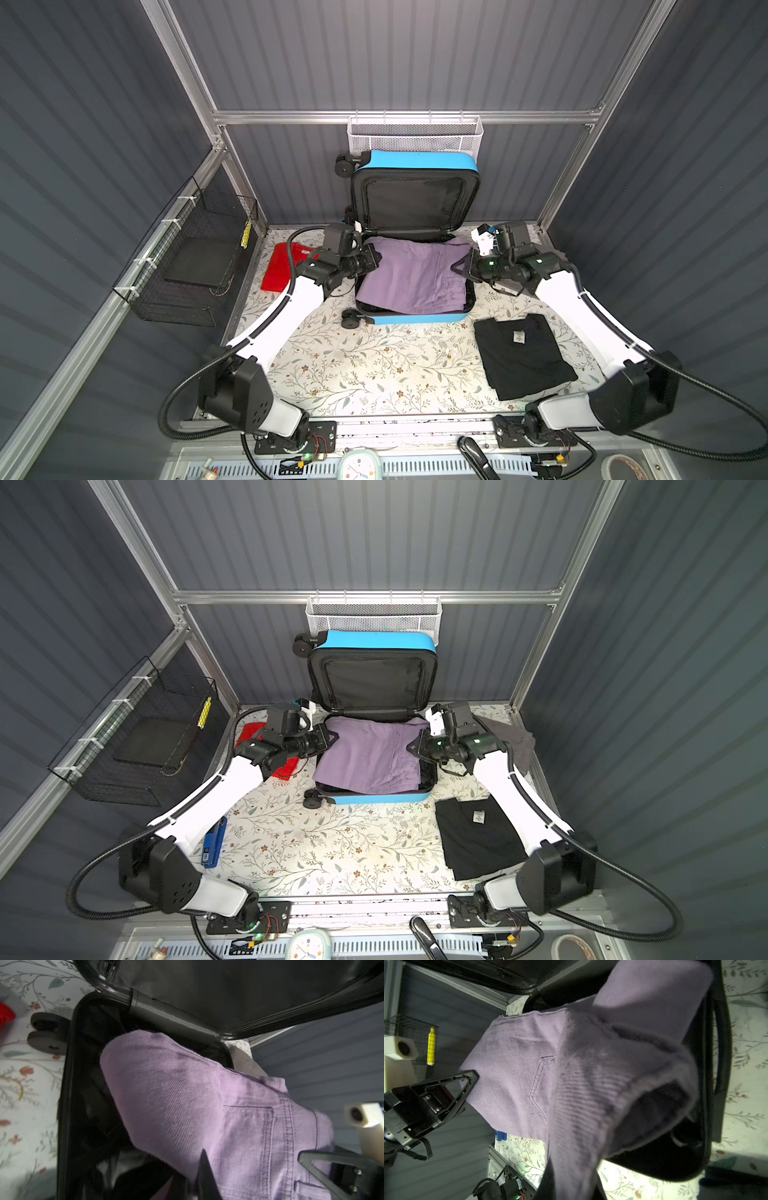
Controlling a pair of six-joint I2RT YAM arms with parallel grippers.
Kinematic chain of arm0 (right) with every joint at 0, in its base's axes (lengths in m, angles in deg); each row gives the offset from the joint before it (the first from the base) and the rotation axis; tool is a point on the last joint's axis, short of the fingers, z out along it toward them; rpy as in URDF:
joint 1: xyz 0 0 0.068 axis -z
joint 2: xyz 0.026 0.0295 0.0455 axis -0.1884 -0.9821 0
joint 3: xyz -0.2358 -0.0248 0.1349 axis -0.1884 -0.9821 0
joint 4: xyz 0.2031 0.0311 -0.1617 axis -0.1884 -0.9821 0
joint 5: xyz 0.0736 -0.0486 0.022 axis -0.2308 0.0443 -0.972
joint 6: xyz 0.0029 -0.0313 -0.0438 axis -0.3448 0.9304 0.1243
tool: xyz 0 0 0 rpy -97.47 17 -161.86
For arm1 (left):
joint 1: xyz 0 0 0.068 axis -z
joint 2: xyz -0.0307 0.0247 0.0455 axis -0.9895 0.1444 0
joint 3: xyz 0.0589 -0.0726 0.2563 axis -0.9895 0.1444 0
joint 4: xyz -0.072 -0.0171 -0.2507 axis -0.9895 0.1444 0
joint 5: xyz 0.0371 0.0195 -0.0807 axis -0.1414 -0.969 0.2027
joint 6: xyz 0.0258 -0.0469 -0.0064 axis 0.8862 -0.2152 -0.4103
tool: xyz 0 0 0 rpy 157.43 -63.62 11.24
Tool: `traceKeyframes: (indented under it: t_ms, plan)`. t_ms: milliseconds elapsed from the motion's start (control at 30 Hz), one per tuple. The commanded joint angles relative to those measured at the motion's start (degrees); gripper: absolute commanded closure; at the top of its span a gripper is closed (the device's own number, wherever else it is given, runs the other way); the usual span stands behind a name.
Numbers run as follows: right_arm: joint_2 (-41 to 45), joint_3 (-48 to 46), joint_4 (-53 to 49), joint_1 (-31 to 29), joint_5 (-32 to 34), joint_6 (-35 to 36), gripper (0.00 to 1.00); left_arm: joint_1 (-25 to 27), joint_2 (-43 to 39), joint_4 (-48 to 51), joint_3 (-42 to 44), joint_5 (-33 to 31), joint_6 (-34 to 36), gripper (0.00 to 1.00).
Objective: Pack the luggage
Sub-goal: 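Grasp the purple trousers with both grippers and lift them into the suitcase, then lower the purple trousers into the suitcase with both grippers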
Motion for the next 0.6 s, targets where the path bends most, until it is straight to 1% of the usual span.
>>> traceKeyframes:
  t_ms: [0, 100, 167, 200, 333, 567]
  plan:
    - [-4.44, 4.45, 2.71, 2.74, -3.10, 3.54, 1.00, -0.90, 4.11, -4.08, -3.63, -0.89, 4.51, 1.00]
    - [-10.20, 6.96, 3.79, 4.44, -4.50, 4.69, 1.00, -2.02, 8.36, -6.49, -4.33, -1.86, 5.59, 1.00]
    - [-13.67, 8.61, 4.43, 5.15, -5.22, 5.01, 1.00, -3.18, 11.86, -7.07, -4.66, -1.44, 5.64, 1.00]
    - [-15.03, 9.15, 4.67, 5.34, -5.41, 5.05, 1.00, -3.57, 13.40, -7.10, -7.07, -1.34, 5.70, 1.00]
    - [-20.85, 11.15, 4.72, 5.43, -5.50, 5.85, 1.00, -5.03, 18.74, -5.76, -9.71, -0.73, 7.03, 1.00]
    - [-26.79, 12.77, 4.02, 5.44, -3.61, 7.22, 1.00, -6.51, 22.58, -3.85, -11.85, 0.17, 8.80, 1.00]
